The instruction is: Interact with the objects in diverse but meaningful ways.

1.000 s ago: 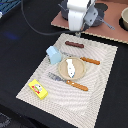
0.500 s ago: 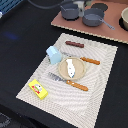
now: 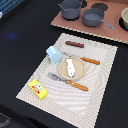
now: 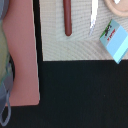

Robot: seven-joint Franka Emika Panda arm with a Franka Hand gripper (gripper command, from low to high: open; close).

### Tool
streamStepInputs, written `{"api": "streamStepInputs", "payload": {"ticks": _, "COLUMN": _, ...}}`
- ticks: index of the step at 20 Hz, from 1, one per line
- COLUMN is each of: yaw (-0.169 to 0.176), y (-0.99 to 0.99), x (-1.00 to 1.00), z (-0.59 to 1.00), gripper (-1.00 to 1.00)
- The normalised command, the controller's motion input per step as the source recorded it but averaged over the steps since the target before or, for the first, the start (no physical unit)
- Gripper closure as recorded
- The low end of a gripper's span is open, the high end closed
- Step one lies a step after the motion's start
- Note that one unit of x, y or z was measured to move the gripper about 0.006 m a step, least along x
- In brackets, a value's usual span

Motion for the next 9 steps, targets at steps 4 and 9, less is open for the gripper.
{"api": "streamStepInputs", "payload": {"ticks": 4, "yaw": 0.0, "y": 0.0, "x": 0.0, "z": 0.0, "gripper": -1.0}}
{"api": "streamStepInputs", "payload": {"ticks": 9, "yaw": 0.0, "y": 0.0, "x": 0.0, "z": 0.0, "gripper": -1.0}}
